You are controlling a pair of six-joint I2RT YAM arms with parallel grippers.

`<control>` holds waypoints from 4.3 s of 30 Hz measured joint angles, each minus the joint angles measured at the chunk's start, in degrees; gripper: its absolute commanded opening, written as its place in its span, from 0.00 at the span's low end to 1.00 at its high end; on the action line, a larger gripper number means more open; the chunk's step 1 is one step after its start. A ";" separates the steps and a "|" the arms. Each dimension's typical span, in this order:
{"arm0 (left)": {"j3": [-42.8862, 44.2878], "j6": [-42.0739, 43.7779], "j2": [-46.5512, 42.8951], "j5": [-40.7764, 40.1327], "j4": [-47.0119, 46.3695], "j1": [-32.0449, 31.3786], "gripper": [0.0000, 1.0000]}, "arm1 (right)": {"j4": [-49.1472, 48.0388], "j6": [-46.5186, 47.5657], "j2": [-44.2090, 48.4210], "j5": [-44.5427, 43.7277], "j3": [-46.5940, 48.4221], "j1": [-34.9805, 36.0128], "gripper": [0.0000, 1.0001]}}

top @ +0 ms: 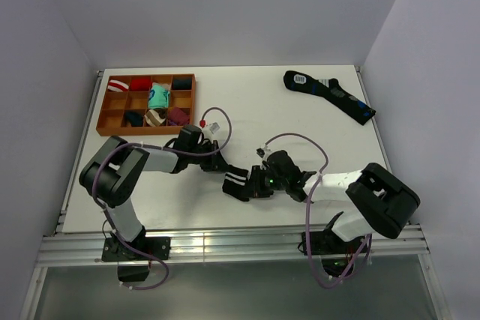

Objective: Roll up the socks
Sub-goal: Roll the sock at the center of the board.

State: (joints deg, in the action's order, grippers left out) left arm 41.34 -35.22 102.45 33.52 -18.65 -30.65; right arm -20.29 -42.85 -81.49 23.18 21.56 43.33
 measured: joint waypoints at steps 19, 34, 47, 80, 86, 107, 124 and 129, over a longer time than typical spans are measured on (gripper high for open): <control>-1.22 -1.97 -3.37 -5.66 3.39 2.71 0.00 | 13.42 7.91 -9.70 5.77 14.14 -0.92 0.20; -6.19 -1.88 -6.34 -8.39 -1.90 3.13 0.22 | 28.44 13.40 -19.50 15.23 27.23 -4.00 0.19; -13.62 -1.95 -17.03 -10.91 -10.62 3.69 0.38 | 36.63 15.34 -24.00 19.58 32.24 -4.39 0.18; -38.36 -5.95 -38.36 -33.42 -24.61 -11.37 0.53 | 53.11 18.21 -32.35 21.46 44.35 -4.50 0.17; -38.36 -5.90 -34.21 -33.40 -27.91 -13.42 0.52 | 53.68 18.36 -32.46 21.33 44.74 -4.48 0.17; -38.32 -5.29 -31.50 -34.84 -29.88 -16.31 0.48 | 53.88 18.73 -32.54 21.31 44.83 -4.48 0.17; -34.67 -5.77 -24.96 -36.24 -28.26 -16.44 0.34 | 53.22 18.73 -32.54 21.81 44.39 -4.68 0.17; -33.14 -6.40 -23.23 -36.70 -27.78 -16.52 0.26 | 52.02 18.69 -32.48 22.77 43.52 -4.98 0.17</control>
State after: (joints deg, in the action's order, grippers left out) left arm 8.21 -41.63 79.22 -3.18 -46.44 -47.18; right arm 31.73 -24.16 -113.97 45.95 65.08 38.35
